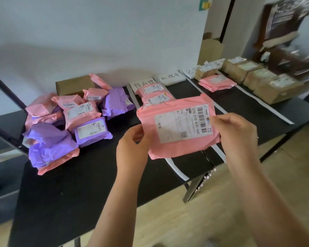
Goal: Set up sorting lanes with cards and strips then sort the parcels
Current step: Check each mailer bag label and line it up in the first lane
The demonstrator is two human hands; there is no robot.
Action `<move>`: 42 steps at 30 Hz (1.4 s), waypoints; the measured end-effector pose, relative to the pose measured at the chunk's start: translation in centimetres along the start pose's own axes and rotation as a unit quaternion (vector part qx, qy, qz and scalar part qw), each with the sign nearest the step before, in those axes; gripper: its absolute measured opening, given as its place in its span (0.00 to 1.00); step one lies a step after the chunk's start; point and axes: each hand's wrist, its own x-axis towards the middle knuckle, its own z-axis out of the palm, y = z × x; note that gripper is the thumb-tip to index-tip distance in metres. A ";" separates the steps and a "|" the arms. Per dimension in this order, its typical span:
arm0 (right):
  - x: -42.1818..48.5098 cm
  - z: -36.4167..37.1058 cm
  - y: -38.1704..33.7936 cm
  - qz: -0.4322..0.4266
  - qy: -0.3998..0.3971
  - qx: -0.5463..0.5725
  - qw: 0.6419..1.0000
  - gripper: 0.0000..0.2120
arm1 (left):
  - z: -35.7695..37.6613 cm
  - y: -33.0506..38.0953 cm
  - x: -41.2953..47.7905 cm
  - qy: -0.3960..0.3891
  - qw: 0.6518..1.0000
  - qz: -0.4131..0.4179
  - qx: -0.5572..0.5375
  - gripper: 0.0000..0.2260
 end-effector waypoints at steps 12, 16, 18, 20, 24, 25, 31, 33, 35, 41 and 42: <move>9.9 -12.5 6.7 0.011 -0.065 -0.053 0.996 0.08 | 16.8 4.5 -2.5 0.001 1.000 -0.022 0.000 0.14; 12.7 -14.3 8.8 0.018 -0.092 -0.082 0.992 0.08 | 20.7 5.0 -3.0 0.006 0.998 -0.055 -0.016 0.14; 14.2 -14.6 9.6 0.022 -0.097 -0.086 0.991 0.10 | 22.0 5.1 -2.5 0.014 0.997 -0.071 -0.031 0.12; 15.8 -14.4 10.4 0.027 -0.102 -0.089 0.990 0.12 | 23.1 5.4 -1.4 0.015 0.996 -0.082 -0.033 0.10; 19.6 -12.9 11.6 0.042 -0.087 -0.094 0.991 0.15 | 25.2 5.8 1.8 0.006 0.996 -0.083 -0.025 0.09; 20.6 -12.3 11.9 0.046 -0.084 -0.092 0.991 0.14 | 25.7 5.9 2.8 0.002 0.997 -0.082 -0.016 0.10; 26.0 -9.0 13.2 0.069 -0.094 -0.105 0.988 0.09 | 28.7 6.0 9.3 -0.020 0.996 -0.088 -0.001 0.12; 27.6 -8.1 13.8 0.073 -0.093 -0.110 0.987 0.10 | 29.9 6.0 11.3 -0.019 0.995 -0.100 0.007 0.14; 29.3 -7.3 14.5 0.085 -0.098 -0.117 0.985 0.13 | 31.1 5.9 13.0 -0.018 0.994 -0.111 0.019 0.15; 36.6 -2.7 17.3 0.090 -0.108 -0.129 0.982 0.15 | 34.6 4.8 18.9 -0.020 0.986 -0.159 0.051 0.12; 38.0 -1.7 17.8 0.087 -0.114 -0.131 0.981 0.16 | 35.3 4.5 20.1 -0.020 0.984 -0.166 0.061 0.13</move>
